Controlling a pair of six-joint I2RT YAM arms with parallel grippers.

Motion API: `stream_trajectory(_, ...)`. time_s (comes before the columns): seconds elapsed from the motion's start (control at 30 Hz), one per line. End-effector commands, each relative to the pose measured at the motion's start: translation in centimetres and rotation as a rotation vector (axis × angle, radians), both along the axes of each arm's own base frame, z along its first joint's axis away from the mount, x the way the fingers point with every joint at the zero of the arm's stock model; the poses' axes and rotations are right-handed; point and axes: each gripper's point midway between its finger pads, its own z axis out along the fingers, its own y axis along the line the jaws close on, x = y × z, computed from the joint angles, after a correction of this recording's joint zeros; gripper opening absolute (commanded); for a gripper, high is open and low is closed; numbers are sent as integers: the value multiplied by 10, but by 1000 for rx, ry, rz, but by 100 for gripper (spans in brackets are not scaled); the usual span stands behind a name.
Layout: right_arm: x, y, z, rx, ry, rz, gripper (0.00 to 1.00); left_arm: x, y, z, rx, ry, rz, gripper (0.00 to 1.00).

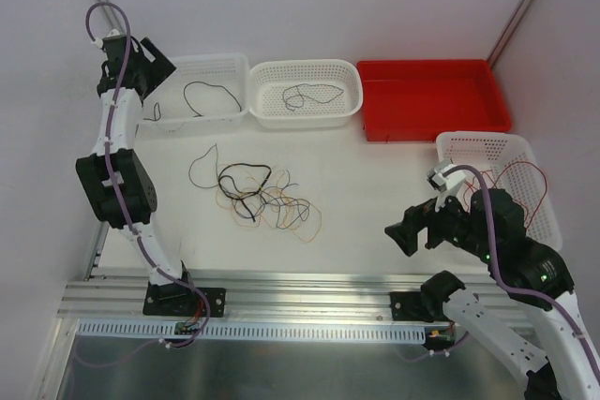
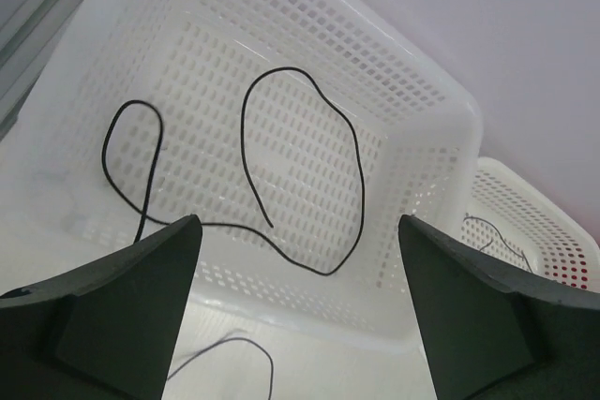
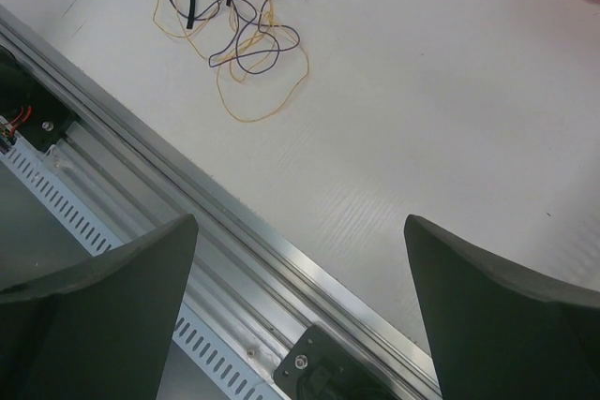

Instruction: Untangle the cables

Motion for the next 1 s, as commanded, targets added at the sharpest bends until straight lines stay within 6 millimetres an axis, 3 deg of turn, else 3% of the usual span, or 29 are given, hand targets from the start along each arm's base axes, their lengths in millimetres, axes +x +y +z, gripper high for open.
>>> stream_trajectory(0.0, -5, 1, 1, 25, -7, 10, 97, -32, 3, 43, 26, -75, 65, 87)
stream_trajectory(0.03, -6, 0, 0, 28, -8, 10, 97, -39, 3, 45, 28, -75, 73, 87)
stream_trajectory(0.07, -7, 0, -1, 28, -9, 15, 97, -50, 6, 32, 39, -42, 102, 86)
stream_trajectory(0.1, -8, 0, -1, 28, -12, 21, 97, -62, 8, 45, 47, -65, 128, 85)
stream_trajectory(0.17, -9, 0, -3, 25, -15, 23, 97, -78, 15, 43, 64, -56, 195, 85)
stream_trajectory(0.2, -11, -1, -2, 28, -22, 27, 97, -87, 16, 29, 55, -28, 221, 85)
stream_trajectory(0.23, -11, -2, -4, 23, -25, 27, 97, -95, 18, 34, 63, -38, 240, 85)
stream_trajectory(0.27, -11, -2, -3, 26, -30, 27, 97, -101, 20, 25, 76, -15, 256, 84)
stream_trajectory(0.53, -11, 2, -12, 30, -4, 40, 97, -105, -2, -9, 27, 56, 131, 84)
stream_trajectory(0.57, -10, 5, -13, 34, 4, 45, 97, -113, -7, -21, 17, 82, 114, 84)
stream_trajectory(0.63, -9, 11, -20, 42, 39, 53, 97, -124, -16, -22, 1, 80, 79, 84)
stream_trajectory(0.67, -4, 15, -21, 48, 44, 56, 97, -134, -26, -36, -16, 109, 42, 84)
stream_trajectory(0.73, -1, 22, -29, 52, 85, 61, 97, -148, -42, -37, -31, 110, -16, 85)
stream_trajectory(0.77, 5, 28, -36, 45, 115, 67, 97, -160, -55, -52, -25, 145, -61, 85)
stream_trajectory(0.83, 7, 38, -47, 44, 171, 96, 97, -176, -77, -54, -24, 150, -130, 86)
stream_trajectory(0.87, 13, 45, -53, 39, 201, 101, 97, -188, -97, -68, -21, 185, -196, 86)
stream_trajectory(0.93, 18, 53, -61, 48, 239, 110, 97, -203, -119, -71, -13, 190, -259, 87)
stream_trajectory(0.97, 25, 60, -63, 60, 234, 118, 97, -215, -131, -84, -9, 223, -301, 87)
